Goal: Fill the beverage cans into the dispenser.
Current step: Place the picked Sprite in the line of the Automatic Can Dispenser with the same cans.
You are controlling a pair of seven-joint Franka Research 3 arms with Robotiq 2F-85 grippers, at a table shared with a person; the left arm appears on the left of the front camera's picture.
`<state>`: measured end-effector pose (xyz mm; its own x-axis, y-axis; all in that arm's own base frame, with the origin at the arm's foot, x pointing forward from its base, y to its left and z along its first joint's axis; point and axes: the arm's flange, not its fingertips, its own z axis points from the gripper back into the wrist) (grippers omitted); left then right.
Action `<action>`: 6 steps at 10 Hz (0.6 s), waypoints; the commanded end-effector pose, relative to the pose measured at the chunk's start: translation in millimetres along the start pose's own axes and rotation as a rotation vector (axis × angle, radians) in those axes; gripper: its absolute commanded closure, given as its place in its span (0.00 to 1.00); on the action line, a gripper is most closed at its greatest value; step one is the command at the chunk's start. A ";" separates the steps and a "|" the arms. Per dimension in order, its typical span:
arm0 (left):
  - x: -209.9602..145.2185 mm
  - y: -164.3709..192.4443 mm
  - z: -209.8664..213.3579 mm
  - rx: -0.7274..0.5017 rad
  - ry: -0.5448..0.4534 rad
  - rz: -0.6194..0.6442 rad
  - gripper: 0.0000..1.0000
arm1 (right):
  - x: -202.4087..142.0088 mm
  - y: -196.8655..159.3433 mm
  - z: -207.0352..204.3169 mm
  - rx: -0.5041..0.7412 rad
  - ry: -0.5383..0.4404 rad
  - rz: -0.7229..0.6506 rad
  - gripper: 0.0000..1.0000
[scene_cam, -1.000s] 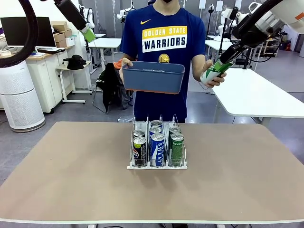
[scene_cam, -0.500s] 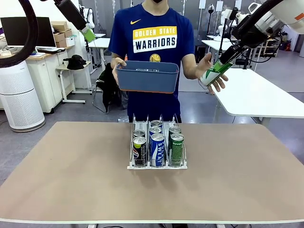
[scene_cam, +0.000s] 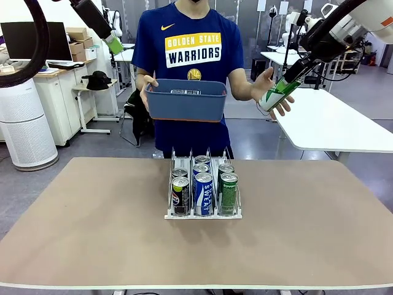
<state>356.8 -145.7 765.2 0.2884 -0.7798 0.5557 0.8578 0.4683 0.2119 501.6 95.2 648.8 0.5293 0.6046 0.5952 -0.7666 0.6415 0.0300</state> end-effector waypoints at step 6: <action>-2.0 0.0 1.1 -0.006 0.005 -0.002 0.00 | -10.2 52.0 2.4 -0.079 0.063 -0.206 0.42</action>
<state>356.8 -145.7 765.1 0.2885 -0.7798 0.5556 0.8579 0.4682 0.2117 477.9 113.7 645.0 0.6527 0.5228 0.5483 -0.6677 0.7389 0.0903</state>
